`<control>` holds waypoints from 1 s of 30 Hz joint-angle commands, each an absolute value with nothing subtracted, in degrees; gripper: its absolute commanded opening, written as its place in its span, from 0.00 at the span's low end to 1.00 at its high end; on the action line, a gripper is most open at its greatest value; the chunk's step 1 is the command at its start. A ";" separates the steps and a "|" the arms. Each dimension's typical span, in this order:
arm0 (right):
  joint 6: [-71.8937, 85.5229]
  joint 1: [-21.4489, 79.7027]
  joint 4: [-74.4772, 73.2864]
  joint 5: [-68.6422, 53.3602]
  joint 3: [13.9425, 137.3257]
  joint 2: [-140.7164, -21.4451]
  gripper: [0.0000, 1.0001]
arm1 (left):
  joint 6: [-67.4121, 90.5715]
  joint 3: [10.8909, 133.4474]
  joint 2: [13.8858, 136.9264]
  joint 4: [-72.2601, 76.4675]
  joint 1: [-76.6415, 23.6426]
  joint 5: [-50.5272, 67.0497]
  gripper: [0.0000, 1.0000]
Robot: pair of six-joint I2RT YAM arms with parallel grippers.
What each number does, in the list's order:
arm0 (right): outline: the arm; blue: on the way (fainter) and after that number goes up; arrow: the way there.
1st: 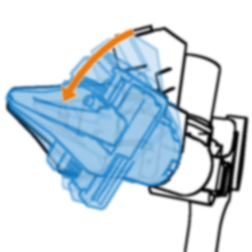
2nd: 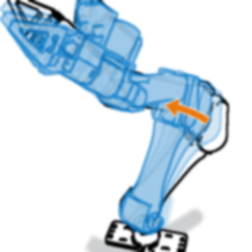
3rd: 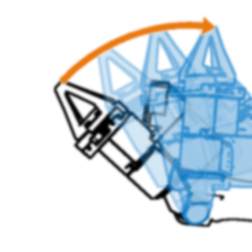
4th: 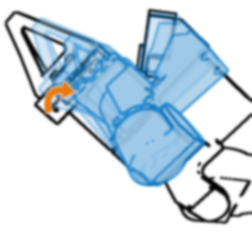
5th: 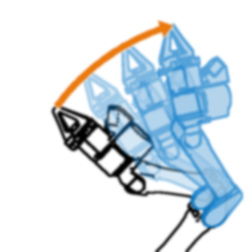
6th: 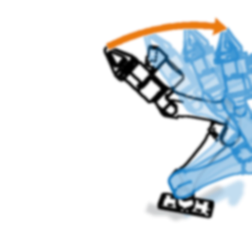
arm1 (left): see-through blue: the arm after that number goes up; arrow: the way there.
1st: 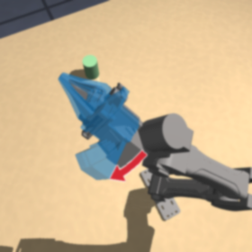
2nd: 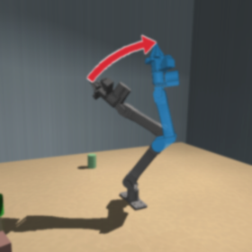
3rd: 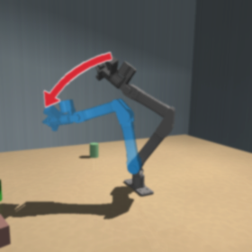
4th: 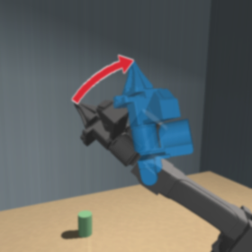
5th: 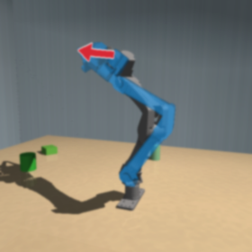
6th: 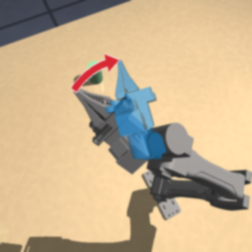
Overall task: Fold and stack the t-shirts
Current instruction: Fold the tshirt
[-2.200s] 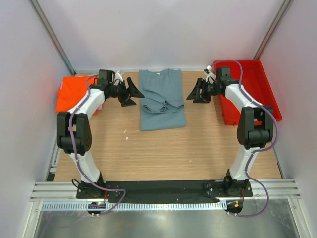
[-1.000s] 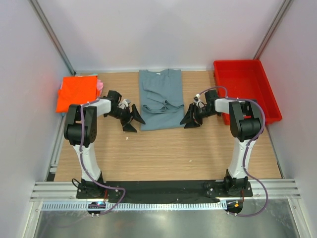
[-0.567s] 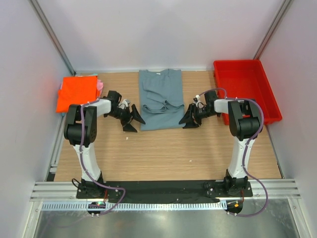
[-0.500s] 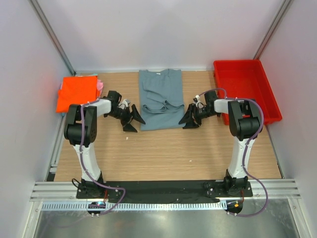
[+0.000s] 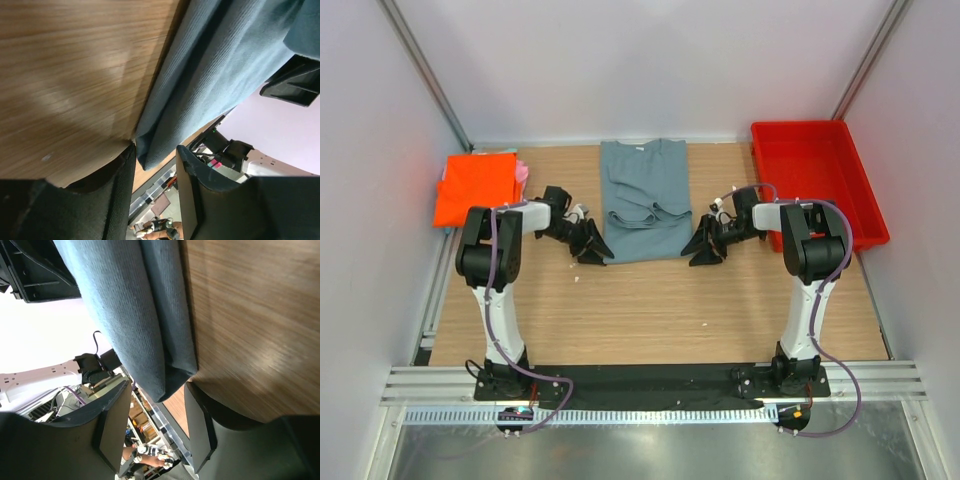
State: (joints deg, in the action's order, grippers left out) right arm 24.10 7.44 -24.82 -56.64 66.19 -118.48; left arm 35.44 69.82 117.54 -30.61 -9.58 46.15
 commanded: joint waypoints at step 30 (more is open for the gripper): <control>26.19 5.10 -14.33 -42.45 64.78 -121.11 0.44 | 32.87 70.31 119.71 -28.30 -10.28 36.82 0.20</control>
